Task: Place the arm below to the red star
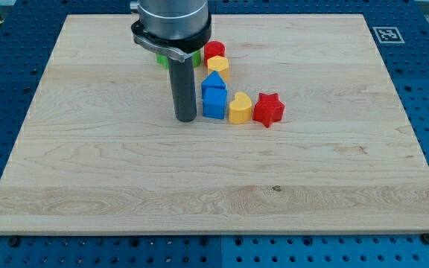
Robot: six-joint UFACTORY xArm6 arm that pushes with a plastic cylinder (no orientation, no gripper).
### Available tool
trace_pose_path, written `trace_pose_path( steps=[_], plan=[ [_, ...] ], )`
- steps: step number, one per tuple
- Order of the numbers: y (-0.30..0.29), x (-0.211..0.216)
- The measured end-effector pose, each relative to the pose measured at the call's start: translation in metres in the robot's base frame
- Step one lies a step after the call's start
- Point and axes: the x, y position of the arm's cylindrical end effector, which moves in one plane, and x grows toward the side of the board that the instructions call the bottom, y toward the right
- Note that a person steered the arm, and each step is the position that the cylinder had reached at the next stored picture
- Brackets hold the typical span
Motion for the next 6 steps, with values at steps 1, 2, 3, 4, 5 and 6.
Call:
trace_pose_path(
  steps=[1, 2, 3, 4, 5, 6],
  plan=[
    [0.0, 0.01],
    [0.001, 0.032],
    [0.001, 0.032],
    [0.001, 0.039],
    [0.001, 0.04],
    [0.001, 0.04]
  ],
)
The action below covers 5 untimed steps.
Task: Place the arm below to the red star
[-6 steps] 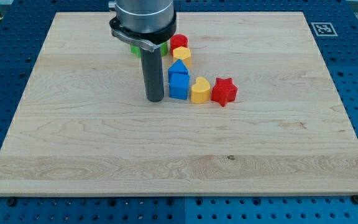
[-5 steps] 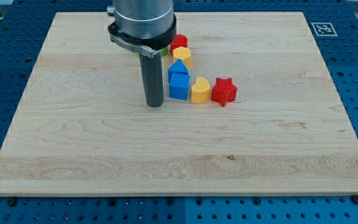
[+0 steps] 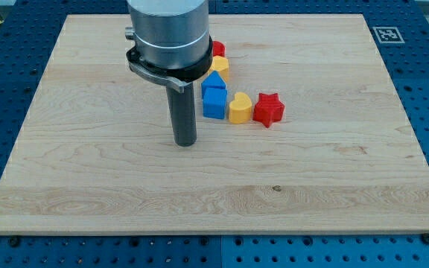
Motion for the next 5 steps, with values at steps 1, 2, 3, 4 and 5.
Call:
trace_pose_path(
  steps=[1, 2, 3, 4, 5],
  plan=[
    [0.004, 0.016],
    [0.006, 0.016],
    [0.043, 0.018],
    [0.093, 0.02],
    [0.136, 0.029]
  ],
)
